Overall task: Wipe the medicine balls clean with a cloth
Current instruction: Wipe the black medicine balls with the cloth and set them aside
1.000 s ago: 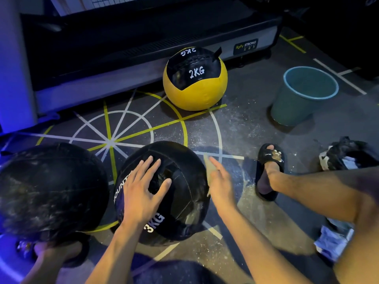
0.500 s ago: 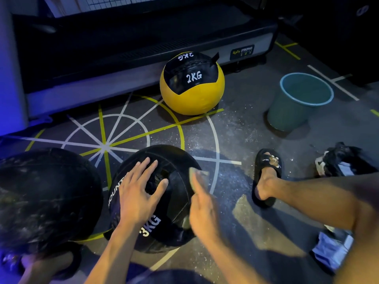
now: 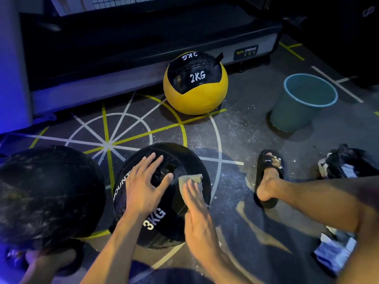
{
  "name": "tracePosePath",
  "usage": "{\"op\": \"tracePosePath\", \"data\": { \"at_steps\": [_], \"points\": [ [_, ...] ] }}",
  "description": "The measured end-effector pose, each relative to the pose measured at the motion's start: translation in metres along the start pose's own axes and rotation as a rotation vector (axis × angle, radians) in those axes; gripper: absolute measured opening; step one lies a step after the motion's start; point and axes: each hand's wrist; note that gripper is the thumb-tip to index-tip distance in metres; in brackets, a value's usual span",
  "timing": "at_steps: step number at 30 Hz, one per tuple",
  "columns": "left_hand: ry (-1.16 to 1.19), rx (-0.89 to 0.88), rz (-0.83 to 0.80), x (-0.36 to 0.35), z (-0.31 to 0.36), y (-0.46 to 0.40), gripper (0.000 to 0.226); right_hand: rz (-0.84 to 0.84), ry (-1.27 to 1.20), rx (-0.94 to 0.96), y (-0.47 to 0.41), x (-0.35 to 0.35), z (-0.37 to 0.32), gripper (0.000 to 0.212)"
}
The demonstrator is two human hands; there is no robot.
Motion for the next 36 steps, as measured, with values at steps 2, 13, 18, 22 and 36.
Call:
{"op": "tracePosePath", "data": {
  "at_steps": [2, 13, 18, 22, 36],
  "points": [
    [0.008, 0.0, -0.017, 0.001, 0.001, -0.002, 0.074, 0.069, 0.019, -0.003, -0.01, 0.006, 0.022, 0.08],
    [-0.058, 0.038, -0.084, -0.004, 0.012, -0.033, 0.084, 0.107, 0.07, -0.009, 0.014, -0.008, 0.02, 0.081],
    [-0.077, 0.051, -0.108, -0.007, 0.02, -0.035, 0.077, 0.179, 0.019, -0.392, -0.023, 0.019, 0.045, 0.065],
    [-0.103, 0.064, -0.107, -0.009, 0.026, -0.042, 0.079, 0.115, -0.033, -0.323, -0.017, 0.017, 0.014, 0.072],
    [-0.086, -0.083, -0.255, 0.014, 0.003, -0.025, 0.101, 0.068, -0.101, -0.597, -0.055, 0.053, 0.042, 0.056]
  ]
}}
Point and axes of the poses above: each hand's wrist, its own y-axis away from the middle knuckle, its own x-axis out of the back of the hand, z = x × y, and after that the axes turned 4 degrees about -y, right-handed
